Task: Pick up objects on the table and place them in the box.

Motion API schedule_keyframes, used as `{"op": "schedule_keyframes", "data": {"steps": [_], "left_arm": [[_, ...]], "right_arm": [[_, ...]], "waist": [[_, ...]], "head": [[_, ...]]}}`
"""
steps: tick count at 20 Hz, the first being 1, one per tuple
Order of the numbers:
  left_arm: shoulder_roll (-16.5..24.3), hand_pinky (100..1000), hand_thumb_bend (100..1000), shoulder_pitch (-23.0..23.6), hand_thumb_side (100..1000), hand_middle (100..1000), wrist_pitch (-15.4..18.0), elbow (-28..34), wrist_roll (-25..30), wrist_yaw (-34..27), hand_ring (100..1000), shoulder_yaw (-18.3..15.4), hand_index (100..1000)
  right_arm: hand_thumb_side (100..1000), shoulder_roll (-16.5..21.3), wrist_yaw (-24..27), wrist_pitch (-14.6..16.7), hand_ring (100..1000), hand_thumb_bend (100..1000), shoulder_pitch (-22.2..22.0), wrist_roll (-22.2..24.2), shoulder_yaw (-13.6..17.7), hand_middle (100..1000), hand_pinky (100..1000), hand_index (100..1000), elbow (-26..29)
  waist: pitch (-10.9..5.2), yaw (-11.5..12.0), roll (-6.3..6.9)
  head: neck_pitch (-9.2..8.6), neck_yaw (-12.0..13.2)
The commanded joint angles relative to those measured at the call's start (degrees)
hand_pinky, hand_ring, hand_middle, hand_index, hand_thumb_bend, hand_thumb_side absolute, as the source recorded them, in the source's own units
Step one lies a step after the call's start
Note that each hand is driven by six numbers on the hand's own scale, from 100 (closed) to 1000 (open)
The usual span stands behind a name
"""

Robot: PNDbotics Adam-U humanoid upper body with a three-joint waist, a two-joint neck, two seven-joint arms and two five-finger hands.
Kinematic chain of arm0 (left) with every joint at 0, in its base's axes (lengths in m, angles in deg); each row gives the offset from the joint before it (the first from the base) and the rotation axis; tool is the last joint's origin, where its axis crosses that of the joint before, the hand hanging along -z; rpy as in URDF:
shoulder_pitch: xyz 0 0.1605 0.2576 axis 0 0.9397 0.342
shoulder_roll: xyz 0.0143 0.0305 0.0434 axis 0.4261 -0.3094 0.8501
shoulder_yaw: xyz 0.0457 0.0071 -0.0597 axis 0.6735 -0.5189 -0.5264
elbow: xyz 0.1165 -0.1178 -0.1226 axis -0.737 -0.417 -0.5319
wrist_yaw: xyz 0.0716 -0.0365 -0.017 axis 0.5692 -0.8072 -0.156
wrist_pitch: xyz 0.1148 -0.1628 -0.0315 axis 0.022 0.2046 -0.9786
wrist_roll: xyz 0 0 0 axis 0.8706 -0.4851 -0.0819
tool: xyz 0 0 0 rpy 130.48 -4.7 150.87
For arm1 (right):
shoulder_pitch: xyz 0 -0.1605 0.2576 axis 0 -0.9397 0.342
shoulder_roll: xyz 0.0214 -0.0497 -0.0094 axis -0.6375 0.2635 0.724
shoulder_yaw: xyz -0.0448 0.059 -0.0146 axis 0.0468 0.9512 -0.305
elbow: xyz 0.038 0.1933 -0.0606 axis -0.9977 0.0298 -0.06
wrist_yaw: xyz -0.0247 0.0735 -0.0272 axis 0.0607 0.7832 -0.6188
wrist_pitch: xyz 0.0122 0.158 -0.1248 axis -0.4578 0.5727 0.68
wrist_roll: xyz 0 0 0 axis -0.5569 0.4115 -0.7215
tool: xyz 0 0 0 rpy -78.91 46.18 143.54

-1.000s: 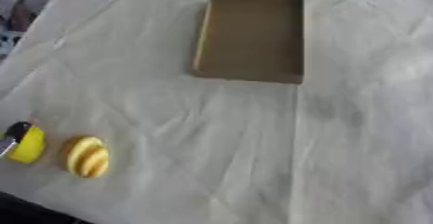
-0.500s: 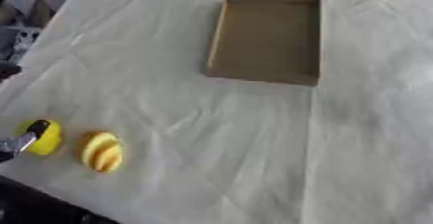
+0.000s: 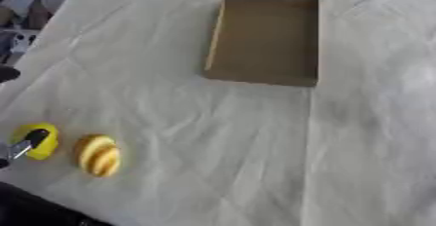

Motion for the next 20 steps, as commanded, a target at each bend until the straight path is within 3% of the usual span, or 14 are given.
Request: {"op": "schedule_keyframes", "data": {"steps": [1,2,6,14,20], "left_arm": [[3.2,918,600,-0.2,375,862,0.9,-0.3,3.4,0.6,901,-1.4,928],[3.5,917,612,-0.1,353,863,0.8,-0.8,4.8,1.6,903,-1.5,928],[3.8,916,606,0.3,100,866,-0.7,-3.8,10.4,5.7,907,-1.2,922],[2.9,910,533,0.5,100,863,-2.9,-7.2,15.5,6.9,905,-1.4,911],[3.1,893,475,-1.8,100,865,-5.2,-11.2,13.8,7.8,892,-0.2,923]], "right_arm": [[597,1.9,-0.2,-0.2,843,100,0.2,0.0,0.1,685,917,856,0.9],[597,1.9,-0.2,-0.2,843,100,0.1,0.0,0.1,685,917,856,0.9],[598,1.9,-0.2,-0.3,843,100,0.2,0.1,0.0,685,917,855,0.9],[597,1.8,-0.1,-0.6,843,100,0.1,0.4,-0.2,682,917,854,0.9],[598,1.5,0.1,-0.6,841,100,0.2,0.5,-0.4,678,916,853,0.9]], "waist": [[-1.09,0.2,0.25],[-1.10,0.2,0.30],[-1.11,0.1,0.39],[-1.05,0.2,0.20],[-1.16,-0.1,-0.05]], "head": [[-0.55,-0.3],[-0.49,-0.3],[-0.34,-0.5],[-0.19,-0.2],[-0.38,0.4]]}}
